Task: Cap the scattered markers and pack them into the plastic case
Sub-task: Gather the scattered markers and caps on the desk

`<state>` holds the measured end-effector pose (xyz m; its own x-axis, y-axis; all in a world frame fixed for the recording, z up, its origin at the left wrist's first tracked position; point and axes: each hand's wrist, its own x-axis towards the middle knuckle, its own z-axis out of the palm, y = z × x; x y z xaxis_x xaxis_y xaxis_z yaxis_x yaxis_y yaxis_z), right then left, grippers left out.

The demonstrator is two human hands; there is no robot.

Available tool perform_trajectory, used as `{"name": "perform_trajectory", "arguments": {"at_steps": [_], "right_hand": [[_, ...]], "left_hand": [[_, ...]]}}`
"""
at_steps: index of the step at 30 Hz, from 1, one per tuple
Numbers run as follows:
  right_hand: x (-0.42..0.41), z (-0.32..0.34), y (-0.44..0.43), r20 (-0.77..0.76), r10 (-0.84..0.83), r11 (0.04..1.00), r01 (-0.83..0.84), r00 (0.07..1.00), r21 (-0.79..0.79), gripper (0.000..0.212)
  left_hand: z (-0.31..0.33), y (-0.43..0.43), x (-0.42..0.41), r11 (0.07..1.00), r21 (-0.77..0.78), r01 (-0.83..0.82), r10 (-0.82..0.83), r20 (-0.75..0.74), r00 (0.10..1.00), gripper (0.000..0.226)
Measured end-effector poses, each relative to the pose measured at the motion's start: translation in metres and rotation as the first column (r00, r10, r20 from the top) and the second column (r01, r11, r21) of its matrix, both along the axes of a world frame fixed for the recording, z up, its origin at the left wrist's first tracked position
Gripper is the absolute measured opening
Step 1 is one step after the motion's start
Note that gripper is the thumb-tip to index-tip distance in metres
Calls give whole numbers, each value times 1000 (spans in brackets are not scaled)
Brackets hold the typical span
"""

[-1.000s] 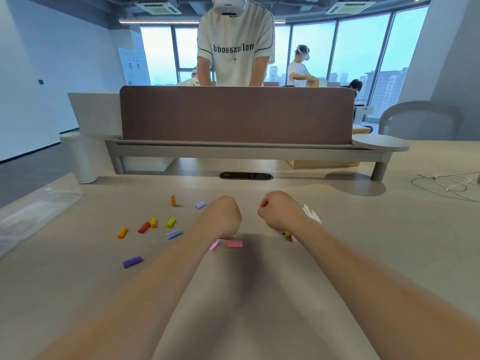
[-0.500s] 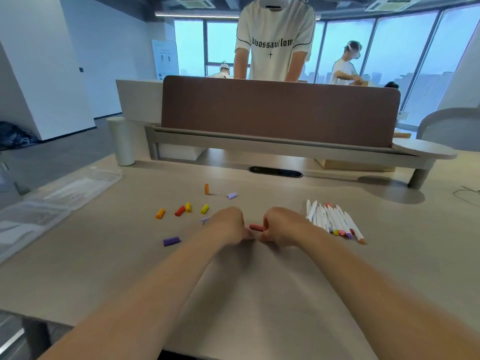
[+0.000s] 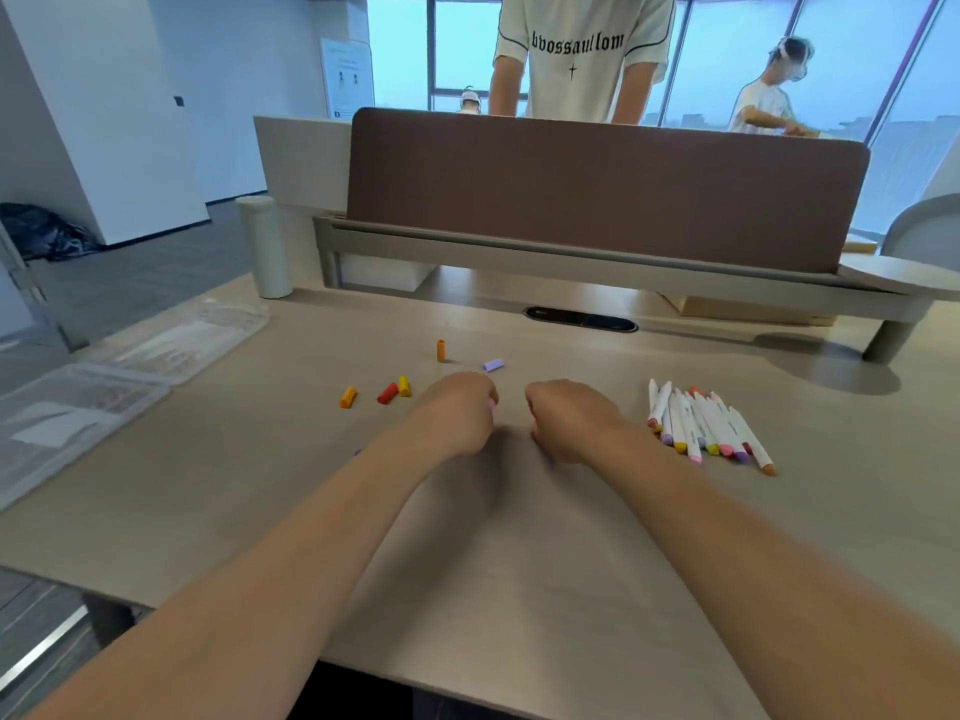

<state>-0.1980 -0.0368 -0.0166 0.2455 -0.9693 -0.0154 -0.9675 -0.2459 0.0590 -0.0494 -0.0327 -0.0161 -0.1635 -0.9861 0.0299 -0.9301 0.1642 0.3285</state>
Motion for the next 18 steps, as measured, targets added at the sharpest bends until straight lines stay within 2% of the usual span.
{"name": "perform_trajectory", "arguments": {"at_steps": [5,8,10,12,15,18], "right_hand": [[14,7,-3,-93,-21,998,27,995,56,5],[25,6,-6,-102,-85,990,96,991,103,29],[33,6,-9,-96,-105,986,116,990,119,33],[40,5,-13,-100,-109,982,123,989,145,33],[50,2,-22,-44,-107,977,114,993,179,31],[56,-3,-25,6,-92,978,90,996,186,15]], "left_hand": [[4,-6,26,998,17,-61,58,133,989,28],[2,-10,35,998,16,-66,64,131,989,17],[-1,-11,37,998,17,-63,61,128,990,10],[-6,-13,39,998,44,-55,49,126,991,13],[-14,-14,40,998,59,-36,29,119,992,17],[-17,-15,41,1000,-3,-19,19,139,990,20]]}}
